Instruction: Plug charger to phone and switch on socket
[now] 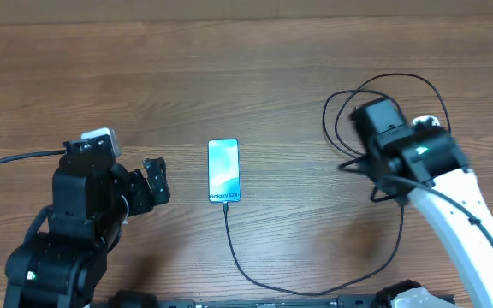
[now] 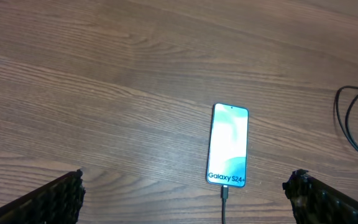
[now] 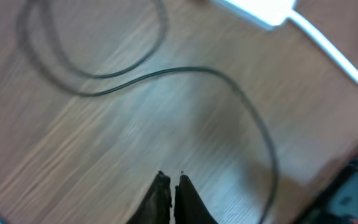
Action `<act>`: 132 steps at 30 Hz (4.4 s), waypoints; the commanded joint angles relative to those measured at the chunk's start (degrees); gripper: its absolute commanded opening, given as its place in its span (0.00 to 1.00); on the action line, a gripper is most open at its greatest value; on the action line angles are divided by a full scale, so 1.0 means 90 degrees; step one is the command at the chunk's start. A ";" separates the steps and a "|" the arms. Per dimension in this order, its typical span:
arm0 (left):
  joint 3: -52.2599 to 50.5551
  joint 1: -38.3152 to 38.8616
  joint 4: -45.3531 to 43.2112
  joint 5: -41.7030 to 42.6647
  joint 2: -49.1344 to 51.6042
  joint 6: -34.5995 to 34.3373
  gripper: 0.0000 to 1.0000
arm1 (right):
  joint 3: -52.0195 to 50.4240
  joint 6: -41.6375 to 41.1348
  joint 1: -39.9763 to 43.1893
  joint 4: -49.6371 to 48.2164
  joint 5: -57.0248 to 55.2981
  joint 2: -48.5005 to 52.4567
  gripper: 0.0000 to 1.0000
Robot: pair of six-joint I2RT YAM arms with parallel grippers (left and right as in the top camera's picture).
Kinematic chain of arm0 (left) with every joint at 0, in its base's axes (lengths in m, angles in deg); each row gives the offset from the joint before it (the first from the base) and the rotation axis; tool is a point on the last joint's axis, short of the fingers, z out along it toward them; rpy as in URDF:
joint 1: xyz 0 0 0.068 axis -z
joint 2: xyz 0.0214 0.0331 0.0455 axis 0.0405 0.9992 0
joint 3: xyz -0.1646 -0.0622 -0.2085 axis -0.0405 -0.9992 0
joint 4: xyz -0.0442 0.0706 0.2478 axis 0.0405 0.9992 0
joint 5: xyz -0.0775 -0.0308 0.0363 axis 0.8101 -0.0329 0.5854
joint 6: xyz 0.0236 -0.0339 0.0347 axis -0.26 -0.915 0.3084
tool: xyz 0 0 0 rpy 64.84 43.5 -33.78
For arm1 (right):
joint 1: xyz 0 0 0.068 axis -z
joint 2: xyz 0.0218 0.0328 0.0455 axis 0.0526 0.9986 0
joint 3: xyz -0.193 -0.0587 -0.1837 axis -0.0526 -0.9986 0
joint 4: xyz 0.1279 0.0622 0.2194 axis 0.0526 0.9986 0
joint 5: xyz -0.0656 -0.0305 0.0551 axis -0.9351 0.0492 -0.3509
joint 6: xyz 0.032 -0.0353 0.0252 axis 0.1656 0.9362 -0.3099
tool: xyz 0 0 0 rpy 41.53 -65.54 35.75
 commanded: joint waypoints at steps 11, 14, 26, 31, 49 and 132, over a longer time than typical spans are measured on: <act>-0.0029 0.0041 -0.0002 -0.0104 0.0209 -0.0090 1.00 | 0.0141 0.1853 0.3599 -0.0763 0.1214 0.0318 0.04; -0.0029 0.0041 -0.0005 -0.0104 0.0243 -0.0090 1.00 | 0.0143 0.2329 0.4362 -0.1071 0.1557 0.0736 0.04; -0.0029 0.0041 -0.0007 -0.0104 0.0486 -0.0090 1.00 | 0.1688 0.3337 0.5797 -0.1064 0.3113 0.3262 0.04; -0.0029 0.0041 -0.0007 -0.0104 0.0639 -0.0090 1.00 | 0.2820 0.3371 0.5795 -0.0561 0.3135 0.4119 0.04; -0.0029 0.0039 0.0041 -0.1770 0.1659 0.1445 1.00 | 0.3475 0.3667 0.5758 -0.0340 0.3016 0.5127 0.04; -0.0029 0.0083 -0.0702 -0.0296 -0.0182 0.1588 0.99 | 0.2509 0.4146 0.5221 -0.1503 0.2467 0.5319 0.04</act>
